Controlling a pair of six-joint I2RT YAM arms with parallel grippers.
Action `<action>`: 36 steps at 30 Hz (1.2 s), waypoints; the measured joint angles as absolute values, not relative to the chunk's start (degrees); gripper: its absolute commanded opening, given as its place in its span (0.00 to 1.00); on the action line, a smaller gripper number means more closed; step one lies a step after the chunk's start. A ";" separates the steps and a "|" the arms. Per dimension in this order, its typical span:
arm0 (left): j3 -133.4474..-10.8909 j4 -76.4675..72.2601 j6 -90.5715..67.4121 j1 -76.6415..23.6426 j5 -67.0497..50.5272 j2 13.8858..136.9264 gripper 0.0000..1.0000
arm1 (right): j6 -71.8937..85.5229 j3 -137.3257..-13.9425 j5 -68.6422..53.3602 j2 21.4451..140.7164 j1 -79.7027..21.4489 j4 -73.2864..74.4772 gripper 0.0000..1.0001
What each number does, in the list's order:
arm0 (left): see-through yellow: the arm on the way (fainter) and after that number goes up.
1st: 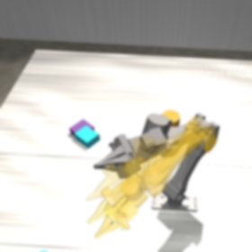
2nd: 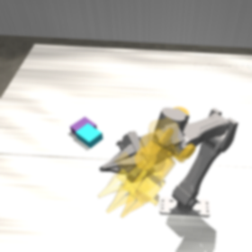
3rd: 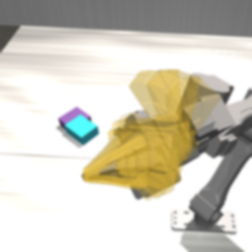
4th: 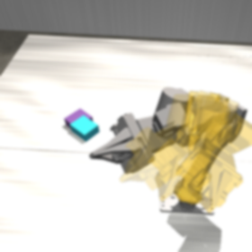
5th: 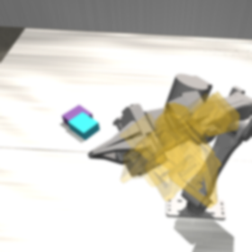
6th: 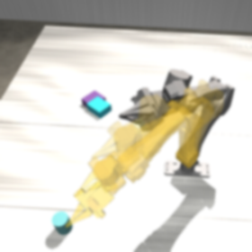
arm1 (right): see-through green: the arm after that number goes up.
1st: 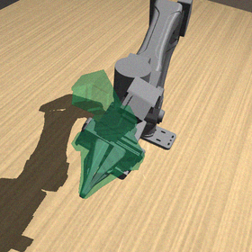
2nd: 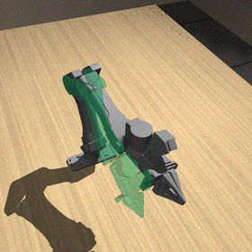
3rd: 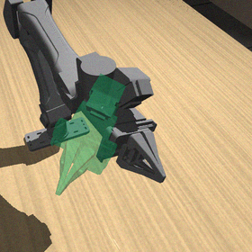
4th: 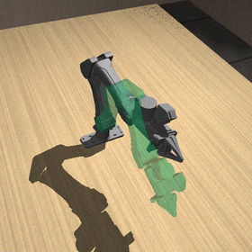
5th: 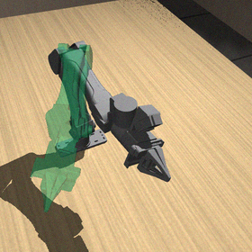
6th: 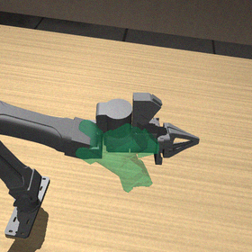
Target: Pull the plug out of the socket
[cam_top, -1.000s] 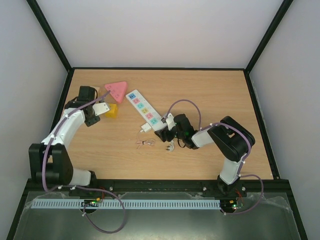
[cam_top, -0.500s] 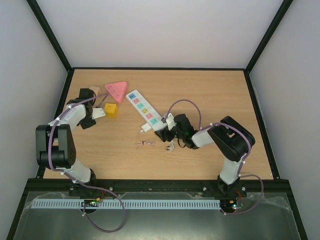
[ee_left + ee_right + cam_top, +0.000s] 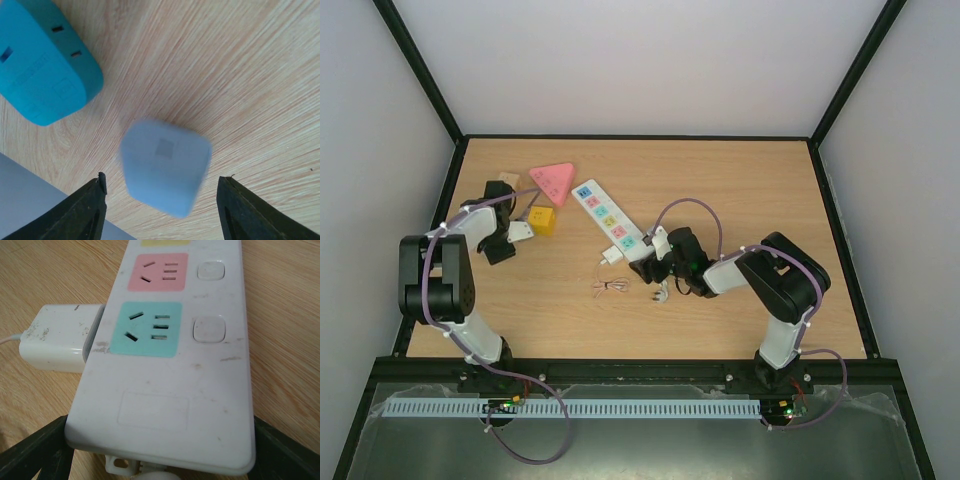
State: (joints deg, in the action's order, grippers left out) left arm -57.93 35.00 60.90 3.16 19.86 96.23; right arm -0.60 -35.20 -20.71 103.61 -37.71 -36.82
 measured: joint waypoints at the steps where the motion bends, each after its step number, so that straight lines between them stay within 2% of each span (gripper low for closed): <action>1: -57.93 35.03 60.69 3.16 19.70 96.29 0.69 | -0.60 -35.20 -20.71 103.61 -37.71 -36.80 0.57; 5: -57.93 35.05 59.48 3.16 19.14 96.42 0.78 | -0.60 -35.22 -20.75 103.61 -37.69 -36.77 0.58; 10: -58.13 35.66 58.46 3.16 17.43 96.42 0.84 | -0.60 -35.22 -20.78 103.61 -37.67 -36.77 0.58; 16: -60.69 39.86 55.13 1.65 10.33 91.94 0.86 | -0.60 -35.22 -20.82 103.61 -37.65 -36.75 0.58; 23: -60.75 40.03 48.71 -7.20 2.92 81.95 0.86 | -0.60 -35.27 -20.82 103.61 -37.63 -36.71 0.58; 36: -60.75 35.33 30.04 -20.91 -9.67 81.56 0.86 | -0.60 -35.29 -20.82 103.61 -37.63 -36.71 0.58</action>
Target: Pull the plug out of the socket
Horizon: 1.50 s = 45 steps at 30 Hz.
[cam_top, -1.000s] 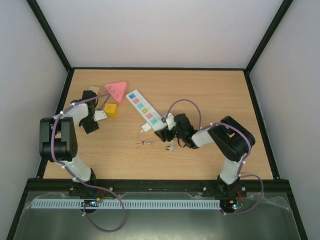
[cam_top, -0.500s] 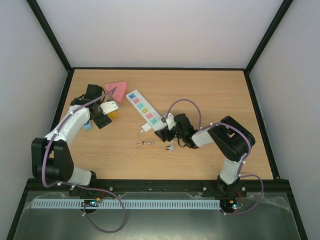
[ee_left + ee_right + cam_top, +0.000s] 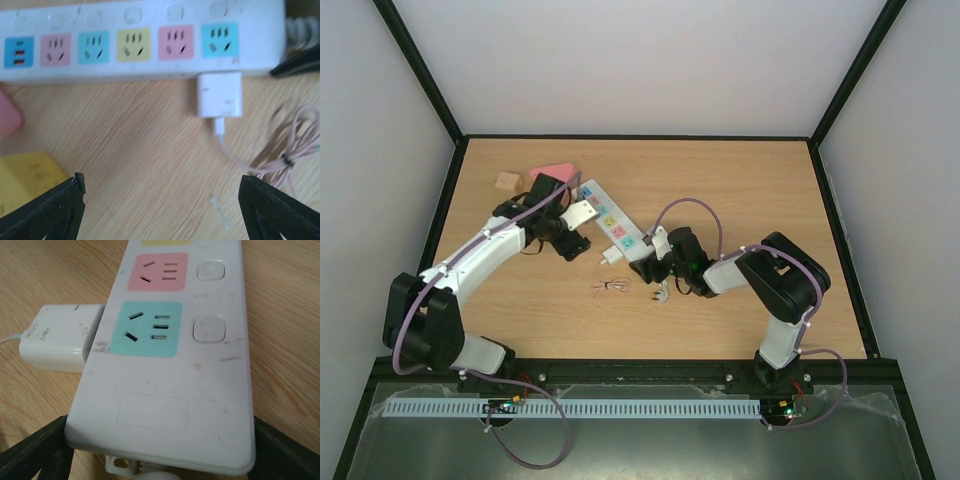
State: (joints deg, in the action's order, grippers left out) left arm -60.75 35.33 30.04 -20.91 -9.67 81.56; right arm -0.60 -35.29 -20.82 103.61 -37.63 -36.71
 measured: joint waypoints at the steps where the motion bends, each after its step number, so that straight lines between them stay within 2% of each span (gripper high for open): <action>1: -60.66 34.44 28.88 -21.63 -10.17 81.78 0.86 | -0.60 -35.29 -20.82 103.61 -37.63 -36.69 0.58; 11: -58.11 26.46 21.56 -27.79 -12.64 89.84 0.80 | -0.56 -35.31 -20.80 103.63 -37.60 -36.69 0.57; 22: -59.24 22.72 20.16 -29.71 -12.82 98.13 0.77 | -0.19 -35.75 -20.51 103.96 -37.47 -36.67 0.56; 27: -59.40 22.52 20.14 -29.87 -12.80 100.38 0.72 | -0.16 -35.79 -20.51 104.01 -37.47 -36.64 0.56; 38: -61.12 20.32 19.33 -30.79 -12.82 101.91 0.53 | -0.16 -35.86 -20.38 104.05 -37.47 -36.67 0.53; 45: -61.12 20.01 19.46 -30.96 -12.38 102.41 0.54 | 0.12 -35.90 -19.92 104.09 -37.47 -36.69 0.52</action>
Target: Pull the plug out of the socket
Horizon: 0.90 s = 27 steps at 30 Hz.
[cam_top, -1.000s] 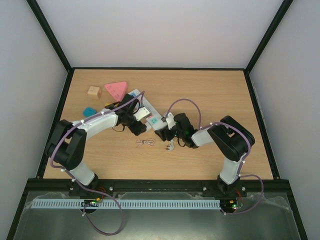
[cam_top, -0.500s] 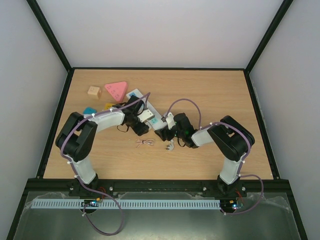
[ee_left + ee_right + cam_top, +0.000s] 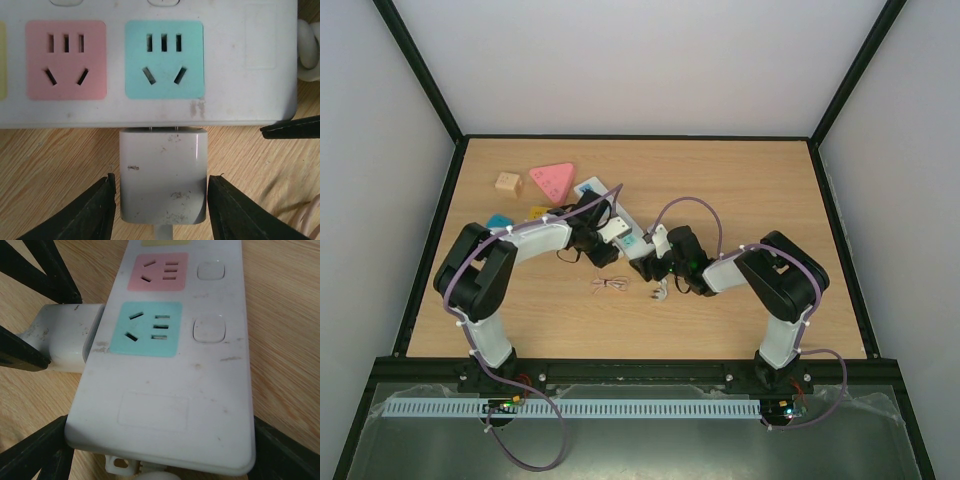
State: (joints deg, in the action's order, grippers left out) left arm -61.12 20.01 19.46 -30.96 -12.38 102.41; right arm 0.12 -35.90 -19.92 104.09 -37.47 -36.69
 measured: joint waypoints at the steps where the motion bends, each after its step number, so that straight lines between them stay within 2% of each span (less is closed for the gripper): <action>1: -61.12 20.01 19.49 -30.96 -12.29 102.41 0.53 | 0.19 -35.94 -19.86 104.14 -37.47 -36.69 0.51; 11: -61.08 19.46 20.16 -30.96 -12.21 102.43 0.37 | 0.47 -36.16 -19.22 104.27 -37.45 -36.69 0.47; 20: -58.54 16.25 21.37 -30.96 -11.79 101.19 0.31 | 0.54 -36.23 -18.96 104.36 -37.45 -36.71 0.40; 27: -56.21 13.80 22.94 -30.96 -10.20 99.81 0.29 | 0.54 -36.80 -19.20 104.73 -37.47 -36.47 0.39</action>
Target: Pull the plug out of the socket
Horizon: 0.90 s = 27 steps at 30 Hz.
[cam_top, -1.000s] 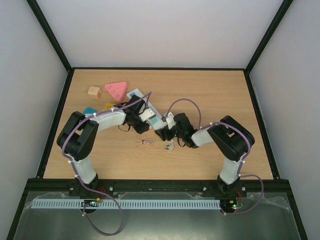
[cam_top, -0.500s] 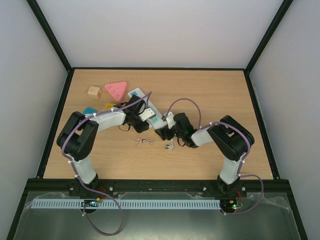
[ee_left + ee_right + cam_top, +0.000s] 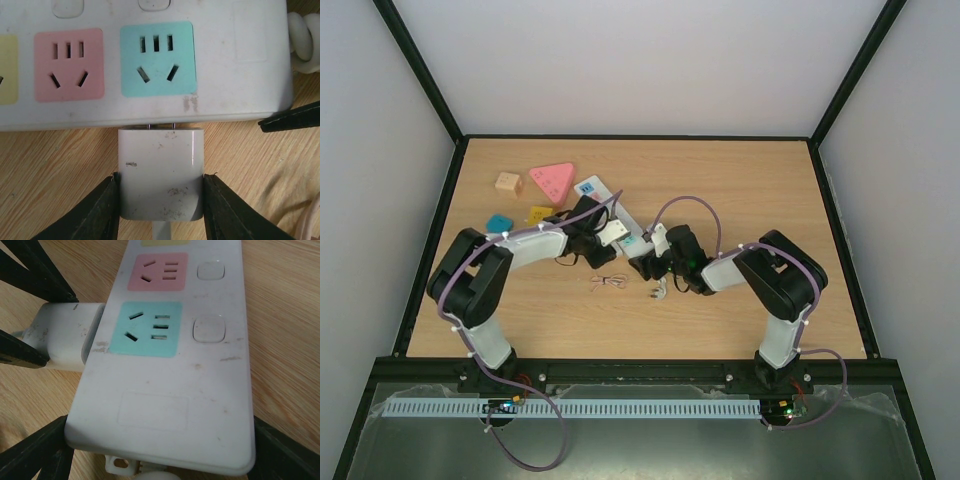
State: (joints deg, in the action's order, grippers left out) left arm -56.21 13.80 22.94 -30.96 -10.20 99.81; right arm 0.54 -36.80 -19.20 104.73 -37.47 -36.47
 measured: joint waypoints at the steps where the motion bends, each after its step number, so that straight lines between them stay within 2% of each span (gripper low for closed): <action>1: -55.94 13.56 23.03 -30.96 -10.07 99.68 0.29 | 0.54 -36.82 -19.22 104.75 -37.47 -36.47 0.38; 15: -53.98 16.12 23.11 -27.49 -11.60 97.25 0.27 | 1.15 -37.19 -17.39 104.86 -36.95 -36.32 0.35; 27: -51.44 23.92 25.76 -19.92 -12.01 91.92 0.27 | 1.52 -37.26 -16.88 104.88 -36.84 -36.29 0.39</action>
